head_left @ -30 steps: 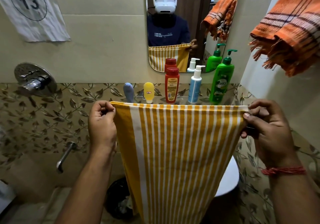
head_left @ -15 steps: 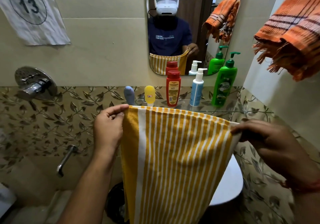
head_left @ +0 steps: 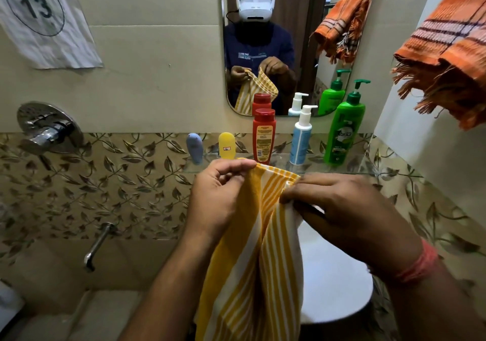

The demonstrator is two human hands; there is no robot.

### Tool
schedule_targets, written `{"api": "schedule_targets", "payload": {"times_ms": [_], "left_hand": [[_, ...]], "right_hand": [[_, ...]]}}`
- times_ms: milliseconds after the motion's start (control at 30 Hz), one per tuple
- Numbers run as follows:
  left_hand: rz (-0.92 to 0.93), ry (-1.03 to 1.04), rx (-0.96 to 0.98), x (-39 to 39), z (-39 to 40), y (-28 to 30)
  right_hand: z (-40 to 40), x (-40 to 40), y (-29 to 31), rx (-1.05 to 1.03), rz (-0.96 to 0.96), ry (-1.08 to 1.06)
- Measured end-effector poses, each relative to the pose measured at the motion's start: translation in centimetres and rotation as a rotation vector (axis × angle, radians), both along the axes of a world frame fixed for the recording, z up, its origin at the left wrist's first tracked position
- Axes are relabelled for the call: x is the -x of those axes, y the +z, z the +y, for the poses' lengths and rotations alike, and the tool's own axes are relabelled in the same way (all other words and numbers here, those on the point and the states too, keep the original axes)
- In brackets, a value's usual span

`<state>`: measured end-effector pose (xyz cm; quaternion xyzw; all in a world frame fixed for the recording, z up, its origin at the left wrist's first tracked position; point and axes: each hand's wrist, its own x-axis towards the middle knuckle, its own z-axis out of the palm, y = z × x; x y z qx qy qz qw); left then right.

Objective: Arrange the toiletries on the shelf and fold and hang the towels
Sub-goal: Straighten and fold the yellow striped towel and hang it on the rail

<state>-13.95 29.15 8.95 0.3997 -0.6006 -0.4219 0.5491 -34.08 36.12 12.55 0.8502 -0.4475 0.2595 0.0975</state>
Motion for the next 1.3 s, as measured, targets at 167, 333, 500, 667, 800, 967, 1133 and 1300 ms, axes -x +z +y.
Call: {"api": "schedule_targets", "payload": {"times_ms": [167, 333, 500, 667, 800, 967, 1133, 1300], "left_hand": [[-0.006, -0.129, 0.031, 1.3, 0.4, -0.6], [0.08, -0.148, -0.009, 1.2, 0.0, -0.4], [0.184, -0.192, -0.078, 1.1, -0.3, -0.5], [0.23, -0.208, -0.073, 0.8, -0.7, -1.2], [0.233, -0.186, -0.077, 0.9, -1.0, -1.3], [0.24, -0.129, -0.106, 1.0, -1.8, -1.8], [0.313, -0.018, -0.098, 0.3, -2.8, -1.2], [0.315, 0.066, -0.12, -0.3, -3.7, -1.2]], "right_hand": [[-2.3, -1.9, -0.5, 0.113, 0.049, -0.101], [-4.2, -2.7, -1.4, 0.026, -0.169, -0.108], [-5.3, -3.3, -1.6, -0.042, -0.368, -0.086], [-5.9, -3.8, -2.2, -0.032, -0.482, -0.14], [-6.2, -4.3, -2.8, -0.007, -0.46, -0.209], [-6.4, -3.9, -3.2, -0.03, -0.369, -0.221], [-6.0, -0.5, -4.3, -0.401, -0.162, -0.288], [-3.1, 1.5, -0.7, -0.405, -0.388, -0.23]]}}
